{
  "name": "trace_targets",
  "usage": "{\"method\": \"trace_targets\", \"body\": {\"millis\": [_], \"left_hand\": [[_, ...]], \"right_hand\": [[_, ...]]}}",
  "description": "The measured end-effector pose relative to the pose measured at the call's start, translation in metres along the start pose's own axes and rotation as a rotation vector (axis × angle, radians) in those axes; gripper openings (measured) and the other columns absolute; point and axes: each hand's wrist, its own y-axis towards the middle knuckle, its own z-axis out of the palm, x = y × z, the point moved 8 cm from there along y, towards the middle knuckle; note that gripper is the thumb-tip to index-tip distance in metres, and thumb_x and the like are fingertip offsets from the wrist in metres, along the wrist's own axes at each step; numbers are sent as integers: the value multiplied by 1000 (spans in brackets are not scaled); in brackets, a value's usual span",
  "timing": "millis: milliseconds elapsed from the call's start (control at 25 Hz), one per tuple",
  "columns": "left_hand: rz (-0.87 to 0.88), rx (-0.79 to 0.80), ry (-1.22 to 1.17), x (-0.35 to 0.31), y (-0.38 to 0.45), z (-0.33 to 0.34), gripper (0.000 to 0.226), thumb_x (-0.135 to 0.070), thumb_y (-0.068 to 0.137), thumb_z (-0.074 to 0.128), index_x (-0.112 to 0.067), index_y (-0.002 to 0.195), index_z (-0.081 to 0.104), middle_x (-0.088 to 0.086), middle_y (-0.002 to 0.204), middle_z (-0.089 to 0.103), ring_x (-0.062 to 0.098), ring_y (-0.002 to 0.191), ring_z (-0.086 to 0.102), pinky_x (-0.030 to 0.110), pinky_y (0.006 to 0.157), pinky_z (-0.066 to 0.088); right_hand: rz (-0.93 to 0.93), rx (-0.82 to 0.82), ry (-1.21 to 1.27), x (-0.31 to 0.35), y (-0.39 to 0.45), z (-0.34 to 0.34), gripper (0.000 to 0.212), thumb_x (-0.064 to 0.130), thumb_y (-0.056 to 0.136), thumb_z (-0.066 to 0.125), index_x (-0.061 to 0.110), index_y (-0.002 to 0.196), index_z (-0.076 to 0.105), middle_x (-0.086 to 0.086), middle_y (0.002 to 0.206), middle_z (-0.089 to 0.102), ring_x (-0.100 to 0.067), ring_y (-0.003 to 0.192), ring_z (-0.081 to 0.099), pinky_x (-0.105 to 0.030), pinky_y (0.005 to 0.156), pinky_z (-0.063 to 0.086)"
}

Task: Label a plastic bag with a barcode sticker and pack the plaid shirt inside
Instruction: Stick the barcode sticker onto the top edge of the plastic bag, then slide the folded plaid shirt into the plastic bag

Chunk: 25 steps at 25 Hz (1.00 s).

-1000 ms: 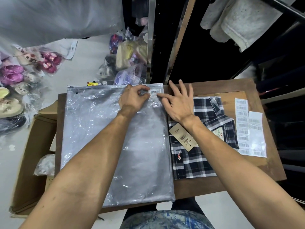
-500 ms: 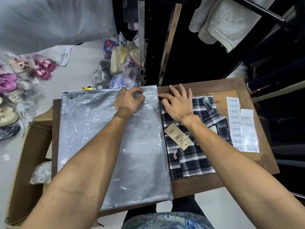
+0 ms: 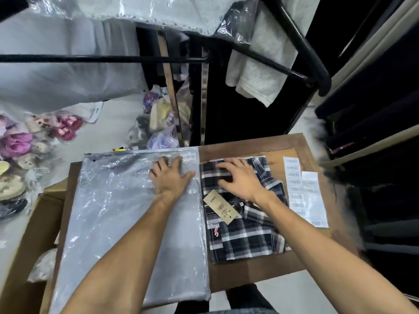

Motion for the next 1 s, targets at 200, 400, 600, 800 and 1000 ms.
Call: {"method": "trace_targets", "body": {"millis": [200, 400, 600, 800, 1000], "left_hand": [[-54, 127, 26, -3, -14, 3, 70, -70, 85, 63, -40, 145, 42, 15, 156, 32, 38, 145, 31, 62, 122, 19], [-29, 252, 114, -11, -24, 5, 76, -61, 77, 78, -40, 142, 45, 8, 154, 37, 33, 144, 38, 71, 119, 7], [34, 282, 299, -19, -51, 5, 77, -54, 83, 74, -38, 149, 40, 3, 159, 33, 30, 143, 45, 77, 115, 5], [158, 321, 384, -9, -78, 5, 79, -46, 84, 78, -37, 152, 38, 1, 166, 25, 26, 148, 39, 71, 120, 9], [425, 379, 487, 9, -105, 10, 87, -48, 82, 79, -35, 155, 35, 1, 167, 25, 23, 153, 30, 65, 122, 4]], "right_hand": [[-53, 110, -41, -20, -28, 9, 70, 58, 86, 67, 41, 150, 43, 1, 164, 31, -30, 150, 22, -56, 120, 25], [-101, 216, -107, -28, -32, 28, 91, 73, 76, 71, 45, 154, 35, 5, 172, 9, -28, 158, 1, -60, 122, 13], [-146, 230, -167, -30, -39, 36, 106, 77, 70, 72, 43, 158, 25, 1, 173, -1, -28, 158, -6, -56, 125, 6], [-154, 240, -159, -28, -40, 35, 110, 76, 68, 74, 40, 159, 24, -1, 173, 0, -29, 158, -7, -56, 125, 4], [-140, 241, -131, -24, -44, 38, 111, 71, 65, 79, 40, 158, 26, -1, 173, 3, -29, 158, -6, -56, 126, 3]]}}
